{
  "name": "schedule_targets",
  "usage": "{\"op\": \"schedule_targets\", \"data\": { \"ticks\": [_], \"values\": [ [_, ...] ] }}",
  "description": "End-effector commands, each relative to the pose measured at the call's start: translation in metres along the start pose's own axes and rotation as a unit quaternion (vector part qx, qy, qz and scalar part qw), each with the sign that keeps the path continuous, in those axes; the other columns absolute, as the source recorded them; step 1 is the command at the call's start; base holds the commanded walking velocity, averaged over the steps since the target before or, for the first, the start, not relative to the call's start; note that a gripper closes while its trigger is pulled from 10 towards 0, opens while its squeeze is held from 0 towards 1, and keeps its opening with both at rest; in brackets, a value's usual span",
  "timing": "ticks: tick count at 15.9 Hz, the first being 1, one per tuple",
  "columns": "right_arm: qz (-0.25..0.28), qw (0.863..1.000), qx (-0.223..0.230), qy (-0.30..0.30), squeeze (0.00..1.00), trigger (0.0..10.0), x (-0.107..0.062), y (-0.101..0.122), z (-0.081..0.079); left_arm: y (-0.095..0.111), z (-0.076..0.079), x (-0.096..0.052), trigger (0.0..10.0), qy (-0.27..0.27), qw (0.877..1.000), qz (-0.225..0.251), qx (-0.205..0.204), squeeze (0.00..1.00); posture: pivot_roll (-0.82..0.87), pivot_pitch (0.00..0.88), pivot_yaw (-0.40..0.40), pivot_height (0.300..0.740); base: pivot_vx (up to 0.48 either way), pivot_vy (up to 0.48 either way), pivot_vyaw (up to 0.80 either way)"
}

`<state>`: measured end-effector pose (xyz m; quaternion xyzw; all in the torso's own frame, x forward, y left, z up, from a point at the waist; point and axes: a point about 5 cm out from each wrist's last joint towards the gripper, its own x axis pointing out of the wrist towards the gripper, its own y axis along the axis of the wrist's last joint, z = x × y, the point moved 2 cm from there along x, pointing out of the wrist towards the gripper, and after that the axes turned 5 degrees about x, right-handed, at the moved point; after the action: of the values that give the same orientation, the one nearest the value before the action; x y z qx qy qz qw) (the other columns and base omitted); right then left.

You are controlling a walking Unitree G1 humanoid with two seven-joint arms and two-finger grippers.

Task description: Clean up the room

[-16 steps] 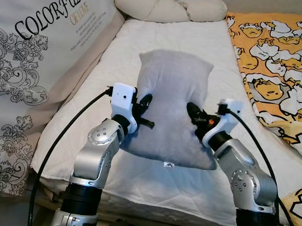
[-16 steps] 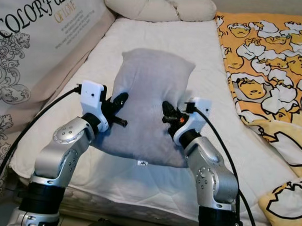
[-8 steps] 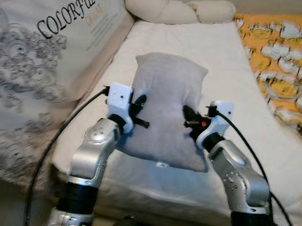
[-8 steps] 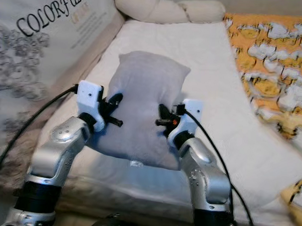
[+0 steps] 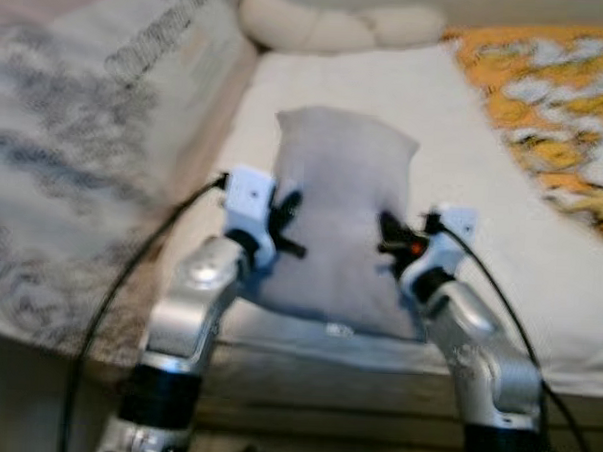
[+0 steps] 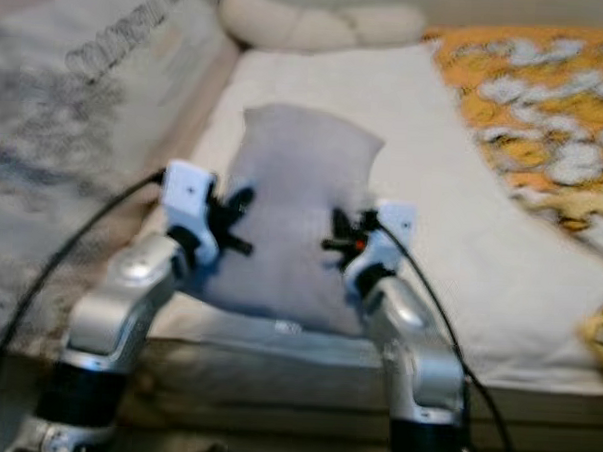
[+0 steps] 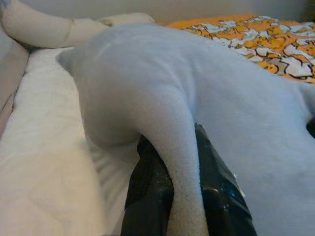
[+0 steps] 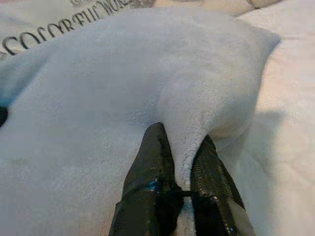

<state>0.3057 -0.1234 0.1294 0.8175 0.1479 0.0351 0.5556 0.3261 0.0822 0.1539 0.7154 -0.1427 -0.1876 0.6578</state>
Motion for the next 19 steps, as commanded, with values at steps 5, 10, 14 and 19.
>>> {"op": "schedule_targets", "data": {
  "ticks": [5,10,14,19],
  "values": [
    [0.012,1.000,-0.006,0.002,0.00,10.0,0.003,0.006,-0.001,0.001,-0.010,-0.007,10.0,0.036,0.999,0.003,0.021,0.00,-0.01,0.000,0.070,0.740,0.000,-0.141,0.00],
    [0.001,1.000,-0.004,0.012,0.00,10.0,0.005,0.003,-0.003,0.000,-0.023,-0.016,10.0,0.070,0.997,-0.003,0.021,0.00,0.01,0.000,0.056,0.740,0.000,0.000,0.00],
    [-0.007,0.999,-0.016,0.031,0.00,10.0,0.006,0.000,-0.009,0.004,-0.029,-0.017,10.0,0.081,0.997,0.006,0.021,0.00,0.01,0.000,0.055,0.740,0.000,0.000,0.00],
    [-0.011,0.999,-0.008,0.041,0.00,10.0,0.009,-0.003,-0.012,0.004,-0.027,-0.018,10.0,0.076,0.997,0.006,0.019,0.00,0.02,0.000,0.046,0.740,0.287,0.000,0.41]
  ]
}}
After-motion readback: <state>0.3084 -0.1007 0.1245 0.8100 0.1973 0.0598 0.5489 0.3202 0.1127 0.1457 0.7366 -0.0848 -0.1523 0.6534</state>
